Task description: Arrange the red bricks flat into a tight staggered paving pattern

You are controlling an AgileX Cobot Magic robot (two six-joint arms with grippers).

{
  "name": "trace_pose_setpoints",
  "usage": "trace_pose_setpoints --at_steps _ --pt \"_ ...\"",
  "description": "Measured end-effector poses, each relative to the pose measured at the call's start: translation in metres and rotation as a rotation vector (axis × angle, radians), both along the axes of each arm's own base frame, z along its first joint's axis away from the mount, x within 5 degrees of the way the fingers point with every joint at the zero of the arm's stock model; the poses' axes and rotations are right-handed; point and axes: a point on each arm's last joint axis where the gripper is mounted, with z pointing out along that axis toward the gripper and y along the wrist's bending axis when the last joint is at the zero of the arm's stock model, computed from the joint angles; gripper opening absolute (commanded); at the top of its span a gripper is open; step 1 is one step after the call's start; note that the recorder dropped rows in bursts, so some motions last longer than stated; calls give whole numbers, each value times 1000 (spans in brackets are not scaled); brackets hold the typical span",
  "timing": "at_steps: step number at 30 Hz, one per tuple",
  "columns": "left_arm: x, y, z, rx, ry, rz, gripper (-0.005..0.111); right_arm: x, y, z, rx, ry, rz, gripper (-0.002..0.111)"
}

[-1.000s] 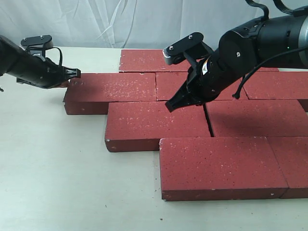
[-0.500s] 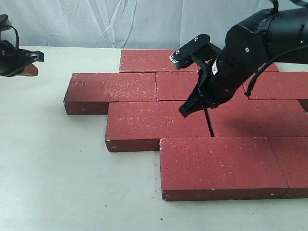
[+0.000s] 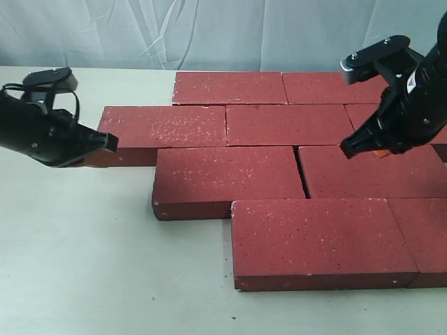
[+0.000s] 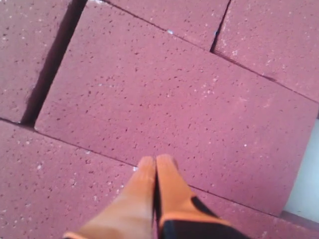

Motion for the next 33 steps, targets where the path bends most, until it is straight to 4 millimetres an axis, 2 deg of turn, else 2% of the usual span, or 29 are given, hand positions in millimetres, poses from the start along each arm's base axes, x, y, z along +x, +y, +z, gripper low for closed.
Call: trace_pose_setpoints --at_steps 4,8,11,17,20,33 --pt "-2 -21 -8 22 -8 -41 0 -9 0 -3 41 -12 -10 -1" --pt "-3 -39 -19 37 2 -60 0 -11 2 2 84 -46 -22 -1" --pt "-5 -52 -34 58 25 -66 0 -13 2 8 95 -72 -10 -1" --pt "-8 -70 -50 79 31 -66 0 -14 2 12 103 -85 -7 -1" --pt "-8 -79 -50 79 11 -67 0 -13 2 12 107 -97 -6 -1" --pt "-6 -77 -50 72 15 -44 0 -13 2 12 108 -97 -5 -1"
